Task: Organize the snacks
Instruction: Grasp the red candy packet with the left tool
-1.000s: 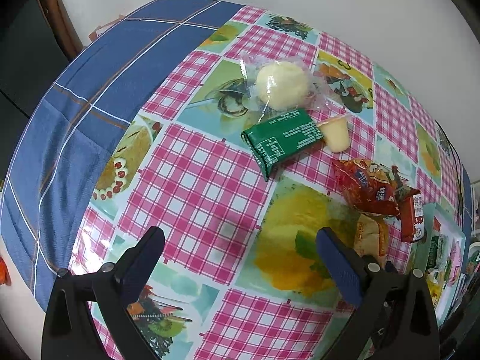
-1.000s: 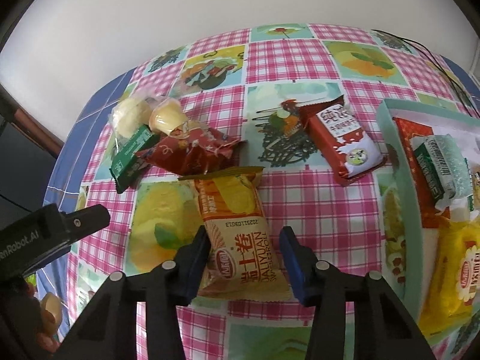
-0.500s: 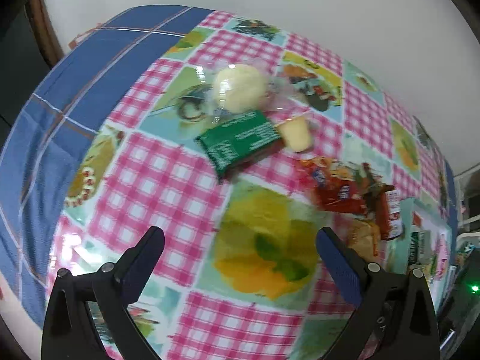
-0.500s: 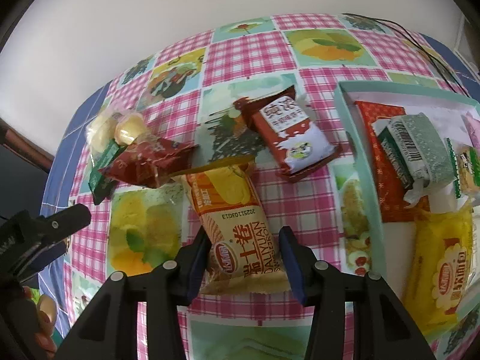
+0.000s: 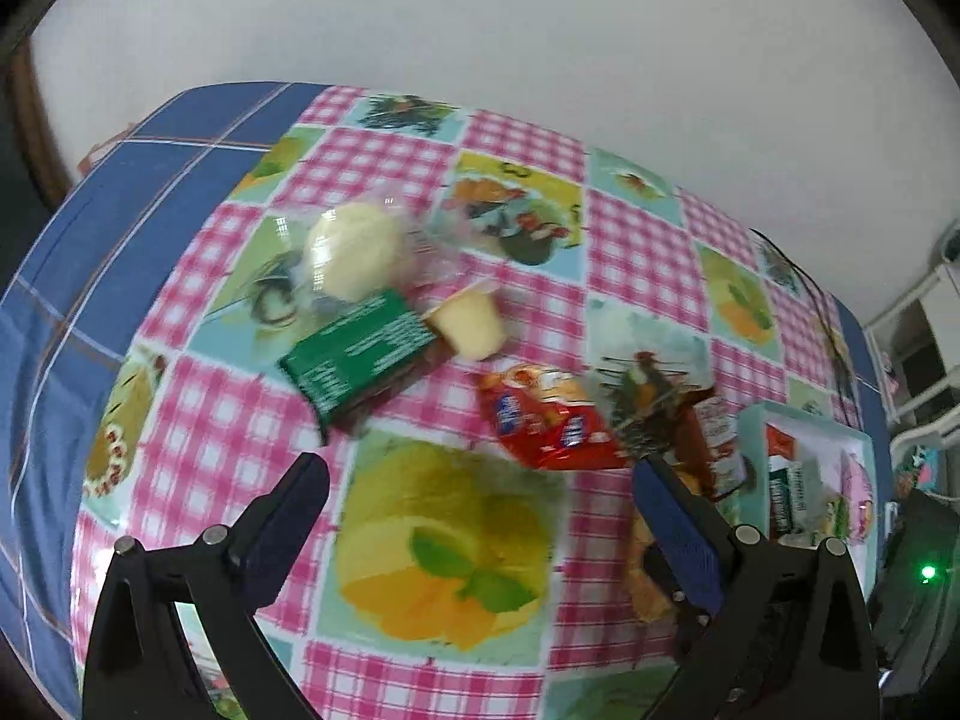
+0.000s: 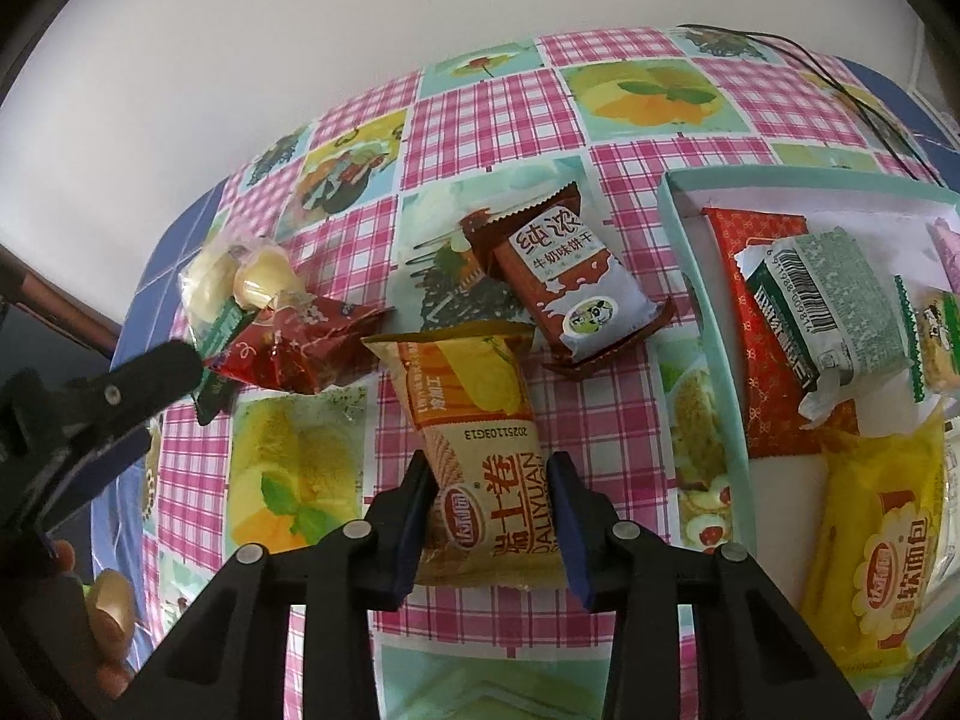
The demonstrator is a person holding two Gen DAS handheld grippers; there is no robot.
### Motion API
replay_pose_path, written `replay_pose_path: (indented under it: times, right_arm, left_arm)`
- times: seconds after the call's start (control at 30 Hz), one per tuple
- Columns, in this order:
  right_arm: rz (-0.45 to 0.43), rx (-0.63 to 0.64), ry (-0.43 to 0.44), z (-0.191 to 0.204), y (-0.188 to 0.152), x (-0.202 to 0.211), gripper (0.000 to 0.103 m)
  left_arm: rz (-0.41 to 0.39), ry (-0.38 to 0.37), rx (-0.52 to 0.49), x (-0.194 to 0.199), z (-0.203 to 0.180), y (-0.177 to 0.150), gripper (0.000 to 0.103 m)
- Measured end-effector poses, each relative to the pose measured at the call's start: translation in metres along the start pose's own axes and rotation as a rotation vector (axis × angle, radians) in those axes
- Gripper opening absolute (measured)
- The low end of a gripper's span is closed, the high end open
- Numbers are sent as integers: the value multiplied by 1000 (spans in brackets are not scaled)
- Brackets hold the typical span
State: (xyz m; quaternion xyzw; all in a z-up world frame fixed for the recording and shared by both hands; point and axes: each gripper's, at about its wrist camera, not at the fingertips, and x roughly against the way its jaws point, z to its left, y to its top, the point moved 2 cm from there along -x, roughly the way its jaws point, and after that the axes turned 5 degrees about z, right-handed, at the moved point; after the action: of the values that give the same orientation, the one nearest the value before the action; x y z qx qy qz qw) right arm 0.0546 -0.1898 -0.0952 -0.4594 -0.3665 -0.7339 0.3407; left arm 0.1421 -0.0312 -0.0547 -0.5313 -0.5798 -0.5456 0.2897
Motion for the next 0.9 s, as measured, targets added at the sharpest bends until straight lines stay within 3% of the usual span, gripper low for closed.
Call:
replay_pose_path:
  times: [0.5,0.6,0.7,0.83,0.9]
  right_arm:
    - [-86,-10,33,-2,18,18,38]
    - [-76,-18,38,-5,19,14,38]
    - [-73,-21,45,-5,20,12,38]
    - [-73,-19,45,-4,21,11,38]
    - [-73,-21,48,-4,21,11,38]
  left_arm:
    - [40,-50,41,-28,-12,13,99]
    - [52,-53,38,-37,-16,16,91]
    - [63,-46,33,-45,-19,18,90]
    - [79,-32,22,-53,-22,20,65]
    - [82,-22,20,-56,-22,20,61]
